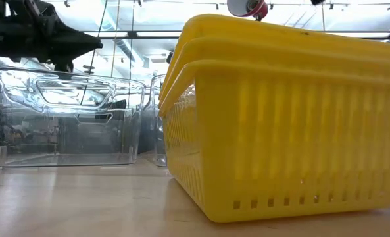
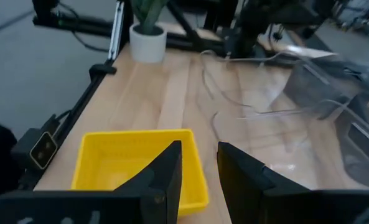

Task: Stack baskets by color
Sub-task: Stack the left transparent bin on the middle transparent bin

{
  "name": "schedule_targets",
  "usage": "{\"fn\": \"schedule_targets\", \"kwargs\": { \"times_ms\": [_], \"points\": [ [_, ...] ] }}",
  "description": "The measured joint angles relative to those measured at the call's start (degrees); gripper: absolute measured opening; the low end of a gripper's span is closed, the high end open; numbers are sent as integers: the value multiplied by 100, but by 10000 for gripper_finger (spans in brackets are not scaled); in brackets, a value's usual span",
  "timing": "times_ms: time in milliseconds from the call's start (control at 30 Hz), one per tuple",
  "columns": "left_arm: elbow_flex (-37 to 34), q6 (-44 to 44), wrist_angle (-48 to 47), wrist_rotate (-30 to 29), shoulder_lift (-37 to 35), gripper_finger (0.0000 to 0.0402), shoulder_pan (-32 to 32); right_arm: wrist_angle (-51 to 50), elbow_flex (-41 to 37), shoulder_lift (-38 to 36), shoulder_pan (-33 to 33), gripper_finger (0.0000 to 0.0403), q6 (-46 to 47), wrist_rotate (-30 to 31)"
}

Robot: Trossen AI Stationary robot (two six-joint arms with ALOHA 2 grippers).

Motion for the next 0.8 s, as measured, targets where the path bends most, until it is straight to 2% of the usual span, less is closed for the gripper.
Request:
{"fn": "schedule_targets", "kwargs": {
  "times_ms": [133,233,433,500,667,800],
  "points": [
    [689,-306,-1255,137,54,19,72,409,-659,-611,-184,107,-199,0],
    [1298,-535,-2404,503,337,17,71,445,-907,-1026,-285,107,-220,-8],
    [2215,-357,-2938,1702,1159,29,35,281,-991,-1658,-289,107,-556,-20],
    [2469,-343,-3202,1891,1427,42,-67,297,-991,-1843,-252,107,-723,-10],
    [2981,-513,-3990,1974,2049,78,-447,249,-991,-2118,-221,107,-952,342],
    [3427,-858,-4810,1928,2571,92,-800,170,-988,-2215,-221,107,-1035,686]
  ]
}}
